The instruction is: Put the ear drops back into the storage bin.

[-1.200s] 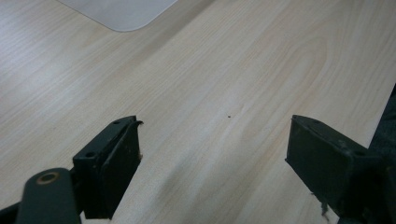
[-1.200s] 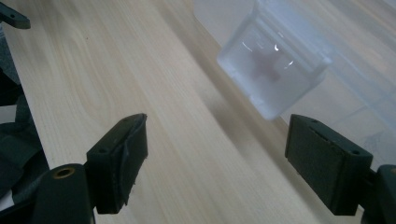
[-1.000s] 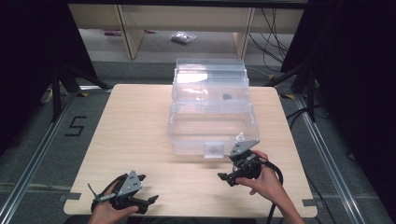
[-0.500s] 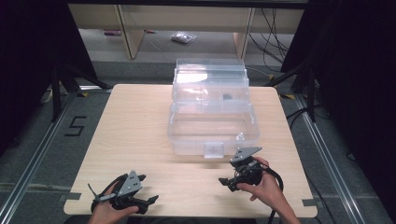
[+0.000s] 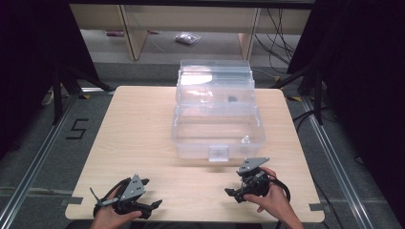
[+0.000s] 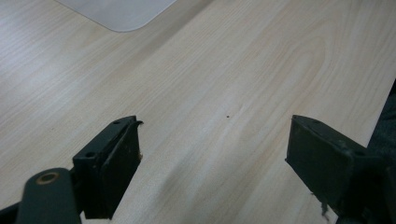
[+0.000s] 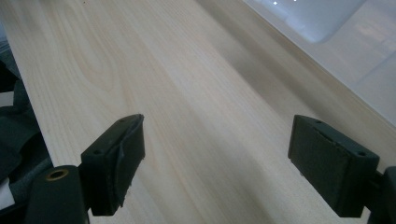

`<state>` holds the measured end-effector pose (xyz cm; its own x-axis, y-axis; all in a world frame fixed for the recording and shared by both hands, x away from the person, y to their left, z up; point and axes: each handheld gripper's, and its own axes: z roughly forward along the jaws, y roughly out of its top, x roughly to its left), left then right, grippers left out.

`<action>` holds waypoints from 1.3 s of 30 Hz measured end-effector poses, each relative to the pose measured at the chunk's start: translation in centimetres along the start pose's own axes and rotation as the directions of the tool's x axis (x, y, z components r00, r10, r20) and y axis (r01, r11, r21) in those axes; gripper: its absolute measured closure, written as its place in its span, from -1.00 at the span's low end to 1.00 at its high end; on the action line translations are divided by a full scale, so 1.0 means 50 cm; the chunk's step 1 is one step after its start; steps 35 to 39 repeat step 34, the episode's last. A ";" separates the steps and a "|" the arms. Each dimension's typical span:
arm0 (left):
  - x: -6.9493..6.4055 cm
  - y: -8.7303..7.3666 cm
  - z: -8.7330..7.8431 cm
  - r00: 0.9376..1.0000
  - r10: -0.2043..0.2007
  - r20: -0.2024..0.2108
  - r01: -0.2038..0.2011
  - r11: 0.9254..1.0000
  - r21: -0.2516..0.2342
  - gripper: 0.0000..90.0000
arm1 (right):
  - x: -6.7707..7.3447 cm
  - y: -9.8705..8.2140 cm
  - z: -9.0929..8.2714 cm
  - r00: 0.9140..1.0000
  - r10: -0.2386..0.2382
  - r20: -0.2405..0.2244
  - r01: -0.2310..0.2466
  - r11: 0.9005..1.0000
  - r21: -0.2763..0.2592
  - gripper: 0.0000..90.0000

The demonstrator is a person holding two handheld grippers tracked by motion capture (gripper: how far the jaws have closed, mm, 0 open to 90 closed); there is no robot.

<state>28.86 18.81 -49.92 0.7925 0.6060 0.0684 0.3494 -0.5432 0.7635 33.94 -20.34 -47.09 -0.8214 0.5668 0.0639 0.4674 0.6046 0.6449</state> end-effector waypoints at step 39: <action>0.001 0.001 -0.001 1.000 0.000 -0.004 0.000 1.000 0.002 -0.62 | 0.020 -0.058 0.006 1.000 0.014 0.027 -0.014 1.000 -0.004 -0.61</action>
